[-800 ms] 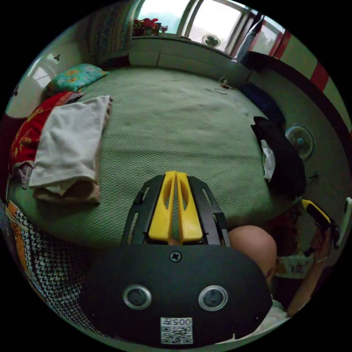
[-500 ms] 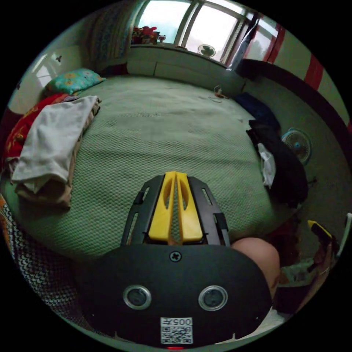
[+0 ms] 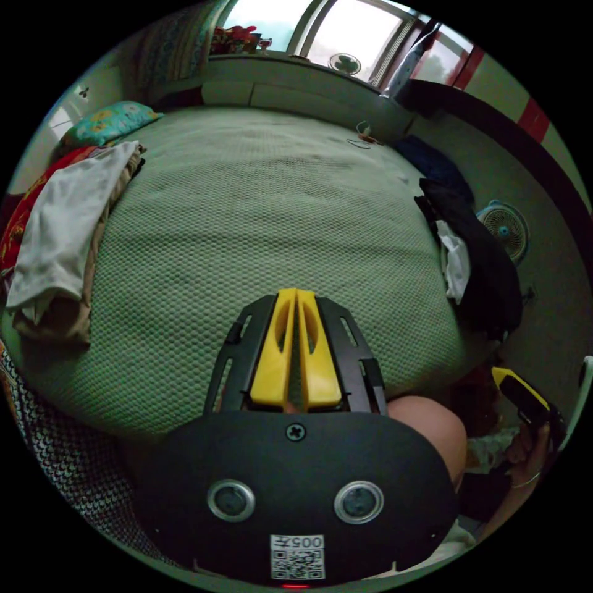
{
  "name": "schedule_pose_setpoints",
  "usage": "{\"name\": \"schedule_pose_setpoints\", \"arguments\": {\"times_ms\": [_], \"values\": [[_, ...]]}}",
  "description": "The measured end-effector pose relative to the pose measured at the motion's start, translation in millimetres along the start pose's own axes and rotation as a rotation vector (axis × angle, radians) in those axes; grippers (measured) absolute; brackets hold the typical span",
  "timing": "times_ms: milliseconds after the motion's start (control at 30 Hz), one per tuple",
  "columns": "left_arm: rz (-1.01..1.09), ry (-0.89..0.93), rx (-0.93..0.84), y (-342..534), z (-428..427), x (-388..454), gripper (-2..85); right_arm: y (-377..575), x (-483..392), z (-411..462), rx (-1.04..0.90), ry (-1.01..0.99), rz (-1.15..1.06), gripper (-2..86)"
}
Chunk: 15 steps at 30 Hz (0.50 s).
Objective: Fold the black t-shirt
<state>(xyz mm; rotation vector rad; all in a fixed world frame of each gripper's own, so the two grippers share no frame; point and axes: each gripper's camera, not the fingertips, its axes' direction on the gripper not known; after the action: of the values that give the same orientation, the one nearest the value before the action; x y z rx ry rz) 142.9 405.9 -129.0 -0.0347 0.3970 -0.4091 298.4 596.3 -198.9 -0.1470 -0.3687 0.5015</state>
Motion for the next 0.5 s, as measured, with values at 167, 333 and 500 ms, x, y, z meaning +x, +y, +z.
{"name": "schedule_pose_setpoints", "arguments": {"times_ms": [167,333,500], "values": [[-0.012,0.02,0.015,7,17,15,-0.7,-5,15,-4,-0.001,0.009,0.028,4.0],[0.005,0.022,0.036,12,30,32,-0.6,-18,16,-8,0.03,0.066,0.002,4.5],[-0.012,0.04,0.032,16,46,41,-0.6,-72,-9,-19,0.123,0.219,-0.154,8.7]]}}
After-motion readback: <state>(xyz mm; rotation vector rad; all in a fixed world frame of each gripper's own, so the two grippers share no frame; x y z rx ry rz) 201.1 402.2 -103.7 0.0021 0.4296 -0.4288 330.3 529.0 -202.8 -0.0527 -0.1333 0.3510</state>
